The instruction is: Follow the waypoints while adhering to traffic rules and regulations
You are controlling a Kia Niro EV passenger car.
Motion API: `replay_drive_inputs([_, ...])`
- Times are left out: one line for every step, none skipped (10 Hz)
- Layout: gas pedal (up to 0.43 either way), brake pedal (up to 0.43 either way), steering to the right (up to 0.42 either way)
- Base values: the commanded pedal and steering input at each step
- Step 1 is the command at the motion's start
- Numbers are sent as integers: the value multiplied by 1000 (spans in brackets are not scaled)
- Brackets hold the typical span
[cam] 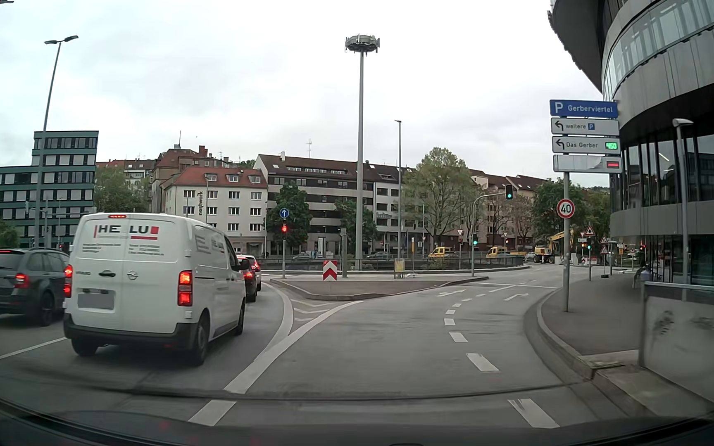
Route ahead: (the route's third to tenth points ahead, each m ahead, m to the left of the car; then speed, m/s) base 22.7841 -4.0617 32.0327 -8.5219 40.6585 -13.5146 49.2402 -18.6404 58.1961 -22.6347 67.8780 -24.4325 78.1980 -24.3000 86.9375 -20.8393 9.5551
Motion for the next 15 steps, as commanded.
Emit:
replay_drive_inputs([39,0,13])
replay_drive_inputs([39,0,16])
replay_drive_inputs([39,0,20])
replay_drive_inputs([39,0,24])
replay_drive_inputs([47,0,26])
replay_drive_inputs([47,0,28])
replay_drive_inputs([47,0,36])
replay_drive_inputs([47,0,43])
replay_drive_inputs([47,0,52])
replay_drive_inputs([47,0,59])
replay_drive_inputs([47,0,65])
replay_drive_inputs([47,0,73])
replay_drive_inputs([47,0,84])
replay_drive_inputs([47,0,95])
replay_drive_inputs([47,0,105])
